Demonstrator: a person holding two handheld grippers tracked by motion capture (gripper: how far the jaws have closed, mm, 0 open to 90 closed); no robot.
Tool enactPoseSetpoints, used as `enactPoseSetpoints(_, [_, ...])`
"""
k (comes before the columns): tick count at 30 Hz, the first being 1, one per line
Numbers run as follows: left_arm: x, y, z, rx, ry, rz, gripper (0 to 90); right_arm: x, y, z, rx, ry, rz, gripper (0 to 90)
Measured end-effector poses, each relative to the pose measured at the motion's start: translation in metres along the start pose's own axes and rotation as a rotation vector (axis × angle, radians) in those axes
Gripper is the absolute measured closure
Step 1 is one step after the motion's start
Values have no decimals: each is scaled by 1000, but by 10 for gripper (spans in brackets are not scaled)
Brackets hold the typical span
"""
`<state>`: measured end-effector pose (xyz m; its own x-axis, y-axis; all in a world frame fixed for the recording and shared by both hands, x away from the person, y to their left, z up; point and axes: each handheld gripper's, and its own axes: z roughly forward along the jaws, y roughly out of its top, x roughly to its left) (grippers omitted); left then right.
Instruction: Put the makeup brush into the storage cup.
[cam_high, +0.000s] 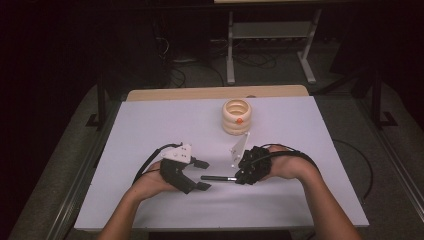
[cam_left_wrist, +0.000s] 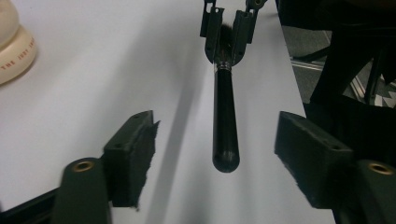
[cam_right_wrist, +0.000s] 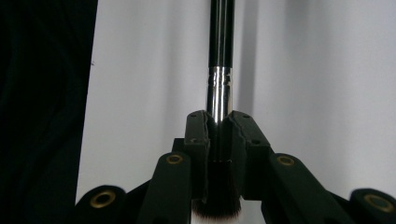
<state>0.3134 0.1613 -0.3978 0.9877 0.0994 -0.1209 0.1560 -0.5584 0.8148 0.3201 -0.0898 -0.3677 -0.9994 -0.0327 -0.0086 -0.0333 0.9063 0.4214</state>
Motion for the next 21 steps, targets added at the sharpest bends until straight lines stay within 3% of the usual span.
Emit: enactPoseSetpoints(21, [-4,2,10,25,-4,6,575,1,8,4,-6,7,-9,765])
